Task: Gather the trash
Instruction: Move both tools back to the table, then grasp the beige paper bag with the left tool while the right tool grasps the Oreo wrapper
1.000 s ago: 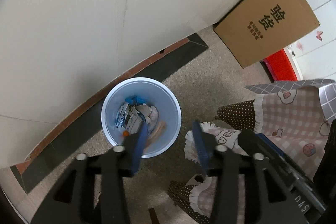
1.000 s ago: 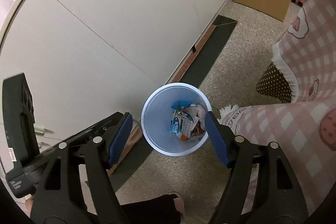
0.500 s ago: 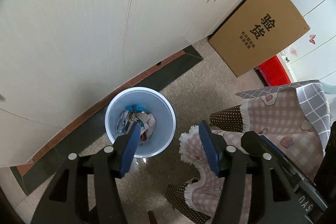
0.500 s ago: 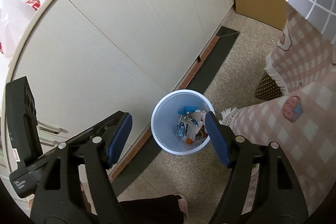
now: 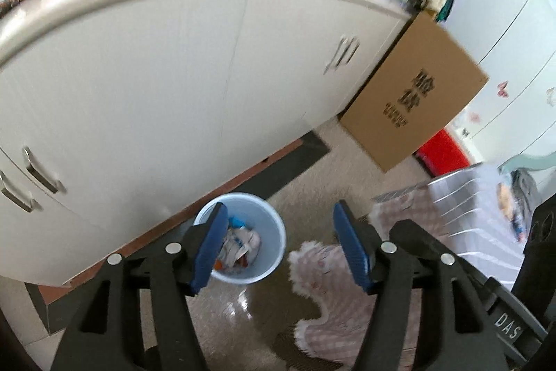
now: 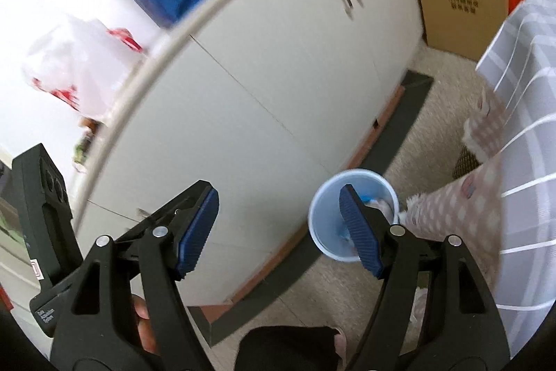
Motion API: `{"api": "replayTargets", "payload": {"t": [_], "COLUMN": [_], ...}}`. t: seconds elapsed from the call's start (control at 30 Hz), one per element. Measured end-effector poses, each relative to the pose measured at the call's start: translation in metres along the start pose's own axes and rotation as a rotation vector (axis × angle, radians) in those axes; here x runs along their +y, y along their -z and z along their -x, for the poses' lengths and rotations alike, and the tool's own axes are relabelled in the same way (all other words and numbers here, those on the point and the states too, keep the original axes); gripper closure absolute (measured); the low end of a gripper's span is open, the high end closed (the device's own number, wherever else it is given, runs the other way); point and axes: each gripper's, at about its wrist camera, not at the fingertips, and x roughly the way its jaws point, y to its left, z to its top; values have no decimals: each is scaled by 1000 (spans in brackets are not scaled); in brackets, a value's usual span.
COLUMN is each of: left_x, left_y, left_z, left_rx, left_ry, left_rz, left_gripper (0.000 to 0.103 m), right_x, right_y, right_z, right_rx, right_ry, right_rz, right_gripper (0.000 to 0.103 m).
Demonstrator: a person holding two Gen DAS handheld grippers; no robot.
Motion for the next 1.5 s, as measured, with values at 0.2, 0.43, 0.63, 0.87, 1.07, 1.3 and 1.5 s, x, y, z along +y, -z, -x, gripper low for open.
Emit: {"api": "replayTargets", "payload": {"t": [0.2,0.43,0.63,0.87,1.07,1.3,1.5], "left_x": [-80,-215,-331,-425,-461,-478,-476], "left_y": [-7,14,53,94,96,85,77], "left_z": [28,15,-25,-71,-100,-127,-132], "left_rx": [-68,-54,30,21,3,51,88], "left_ry": [64,122,165,115,44,55,158], "left_rz": [-94,-301,-493,-724,-818,-818,-787], "left_gripper": [36,36,32,30,30,30,53], "right_x": [-23,-104,-200,-287,-331,-344,-352], "right_y": [-24,-42,-49,-58,-68,-83,-89], "right_z": [79,168,233,256,248,229,225], "right_rx": [-147,-288,-341,-278,-196,-135,-103], "right_ry": [28,230,465,628,647,628,586], "right_rz": [14,30,16,26,102,168,145], "right_gripper": [30,27,27,23,21,21,41]}}
